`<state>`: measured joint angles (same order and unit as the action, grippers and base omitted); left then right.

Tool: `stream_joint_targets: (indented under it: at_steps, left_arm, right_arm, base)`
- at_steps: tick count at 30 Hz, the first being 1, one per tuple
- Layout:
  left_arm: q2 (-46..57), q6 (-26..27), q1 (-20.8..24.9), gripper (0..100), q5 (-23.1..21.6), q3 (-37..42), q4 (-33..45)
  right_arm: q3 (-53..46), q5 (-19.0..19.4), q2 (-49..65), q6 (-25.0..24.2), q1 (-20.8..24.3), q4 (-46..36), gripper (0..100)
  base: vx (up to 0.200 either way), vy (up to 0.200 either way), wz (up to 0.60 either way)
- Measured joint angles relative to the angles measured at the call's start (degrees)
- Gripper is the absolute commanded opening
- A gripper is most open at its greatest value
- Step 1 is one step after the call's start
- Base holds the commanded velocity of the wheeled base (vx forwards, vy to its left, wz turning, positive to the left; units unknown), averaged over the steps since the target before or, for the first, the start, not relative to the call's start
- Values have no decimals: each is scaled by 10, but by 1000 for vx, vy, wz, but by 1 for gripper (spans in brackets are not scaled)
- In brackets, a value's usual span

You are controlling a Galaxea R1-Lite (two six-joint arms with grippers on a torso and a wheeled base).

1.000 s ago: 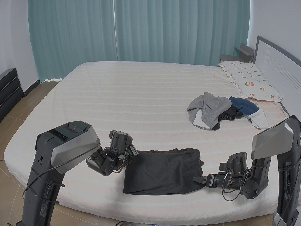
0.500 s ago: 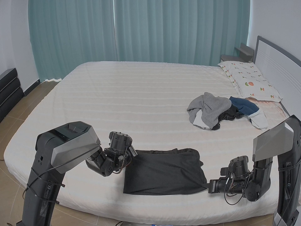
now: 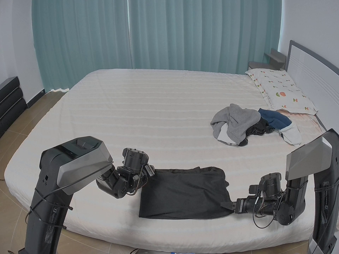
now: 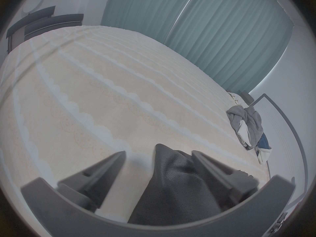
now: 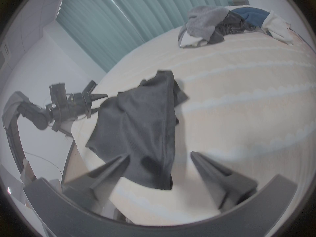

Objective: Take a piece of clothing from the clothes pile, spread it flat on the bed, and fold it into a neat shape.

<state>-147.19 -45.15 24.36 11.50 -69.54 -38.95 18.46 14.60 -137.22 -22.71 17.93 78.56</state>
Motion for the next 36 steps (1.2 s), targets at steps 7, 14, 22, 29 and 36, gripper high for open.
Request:
stream_joint_targets:
  at_steps: [7,14,22,29,36]
  left_arm:
    - [1,0,0,100,-1,2,-2]
    - [1,0,0,100,-1,3,-3]
    - [2,0,0,100,0,5,-7]
    - [2,-1,0,100,0,7,-8]
    - [2,0,0,100,0,6,-8]
  right_arm:
    - [69,-2,27,-66,-26,-7,100]
    - [192,-2,18,-91,-38,-106,100]
    - [336,7,-26,-134,-34,-222,100]
    - [373,30,-48,-154,-34,-232,100]
    - [383,33,-56,-154,-34,-264,0]
  base:
    - [0,0,0]
    - [0,0,0]
    - [0,0,0]
    - [0,0,0]
    - [0,0,0]
